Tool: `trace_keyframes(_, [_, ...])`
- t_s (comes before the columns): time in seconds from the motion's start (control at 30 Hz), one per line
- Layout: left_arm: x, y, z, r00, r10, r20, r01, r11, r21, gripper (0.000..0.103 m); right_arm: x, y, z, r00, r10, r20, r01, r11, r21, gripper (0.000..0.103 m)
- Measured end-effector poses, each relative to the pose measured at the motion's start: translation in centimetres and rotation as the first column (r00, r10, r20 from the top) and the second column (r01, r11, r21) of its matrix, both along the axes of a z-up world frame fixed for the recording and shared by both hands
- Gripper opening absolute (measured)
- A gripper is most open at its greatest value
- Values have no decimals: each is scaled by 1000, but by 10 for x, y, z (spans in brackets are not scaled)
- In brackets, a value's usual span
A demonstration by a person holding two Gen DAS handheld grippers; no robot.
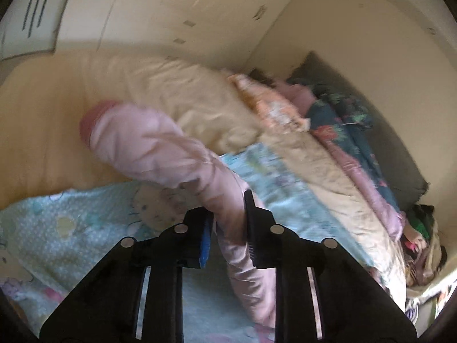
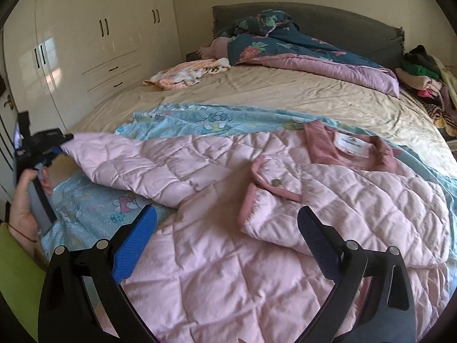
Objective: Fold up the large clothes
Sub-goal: 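Lift the sleeve up off the bed with the left gripper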
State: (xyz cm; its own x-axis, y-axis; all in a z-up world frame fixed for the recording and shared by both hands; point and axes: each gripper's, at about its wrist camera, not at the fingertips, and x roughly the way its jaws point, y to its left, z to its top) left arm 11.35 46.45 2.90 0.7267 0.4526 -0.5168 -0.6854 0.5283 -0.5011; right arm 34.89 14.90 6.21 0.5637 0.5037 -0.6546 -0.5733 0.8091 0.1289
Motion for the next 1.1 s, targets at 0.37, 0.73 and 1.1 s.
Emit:
trace_keyframes(0.37, [8, -81, 83, 986, -152, 73, 139, 978, 157, 9, -25, -50, 21, 997, -55, 53, 57, 998, -36, 98])
trace_keyframes(0.73, [20, -145, 135, 965, -256, 55, 232, 935, 268, 9, -42, -100, 39, 989, -128, 74, 129, 992, -6, 98])
trace_keyframes(1.1, [33, -197, 150, 938, -345, 21, 319, 887, 334, 9, -56, -136, 47, 980, -179, 90, 178, 984, 12, 98])
